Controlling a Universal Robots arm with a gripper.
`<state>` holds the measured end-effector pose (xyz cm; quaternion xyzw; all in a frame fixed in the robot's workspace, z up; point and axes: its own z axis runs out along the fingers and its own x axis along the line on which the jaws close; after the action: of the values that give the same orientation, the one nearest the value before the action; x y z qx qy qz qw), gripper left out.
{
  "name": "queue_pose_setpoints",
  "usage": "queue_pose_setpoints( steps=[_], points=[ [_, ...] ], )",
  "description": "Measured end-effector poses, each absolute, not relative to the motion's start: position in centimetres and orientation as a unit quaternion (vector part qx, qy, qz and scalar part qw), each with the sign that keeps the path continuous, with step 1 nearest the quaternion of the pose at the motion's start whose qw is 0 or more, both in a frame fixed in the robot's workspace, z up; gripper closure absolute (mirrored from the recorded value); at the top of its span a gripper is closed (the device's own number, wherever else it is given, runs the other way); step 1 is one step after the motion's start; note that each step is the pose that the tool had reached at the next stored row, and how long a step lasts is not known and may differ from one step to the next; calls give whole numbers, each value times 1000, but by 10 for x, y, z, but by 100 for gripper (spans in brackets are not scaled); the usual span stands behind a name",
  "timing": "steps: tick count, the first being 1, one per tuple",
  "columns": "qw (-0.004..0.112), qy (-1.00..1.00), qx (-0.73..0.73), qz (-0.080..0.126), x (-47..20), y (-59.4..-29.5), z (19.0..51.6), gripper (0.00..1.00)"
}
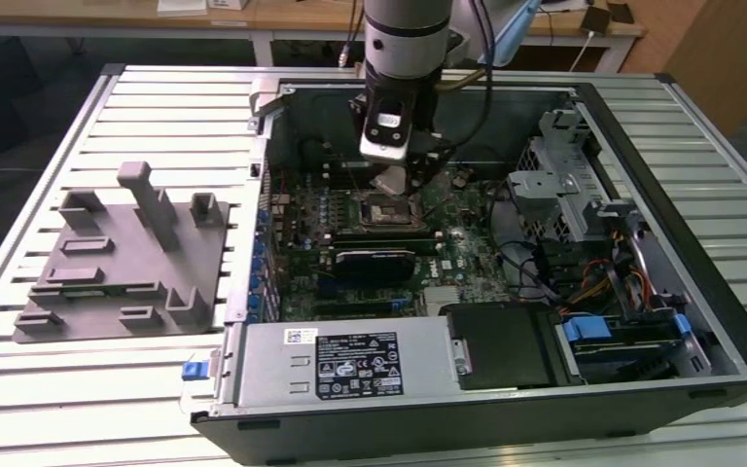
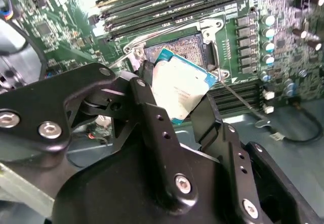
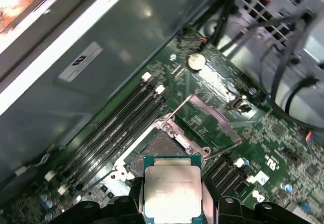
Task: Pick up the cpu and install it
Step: 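Place the cpu into insertion slot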
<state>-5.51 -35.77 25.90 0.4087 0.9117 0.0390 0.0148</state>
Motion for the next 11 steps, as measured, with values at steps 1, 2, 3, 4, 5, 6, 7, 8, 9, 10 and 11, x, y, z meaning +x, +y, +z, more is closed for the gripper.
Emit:
queue_pose_setpoints(
  steps=[1,2,3,4,5,6,7,8,9,10,11],
  points=[
    [15,908,418,39,-55,-358,259,46],
    [16,904,426,39,-55,-358,259,46],
    [16,900,434,39,-55,-358,259,46],
    [16,896,442,38,-55,-358,258,46],
    [17,892,450,38,-55,-358,258,46],
    [17,888,458,38,-55,-358,258,46],
    [17,884,466,38,-55,-358,258,46],
    [18,880,474,38,-55,-358,258,46],
    [18,875,482,38,-55,-358,258,46],
    [18,871,490,37,-55,-358,258,46],
    [19,866,498,37,-55,-358,257,46]
  ],
)
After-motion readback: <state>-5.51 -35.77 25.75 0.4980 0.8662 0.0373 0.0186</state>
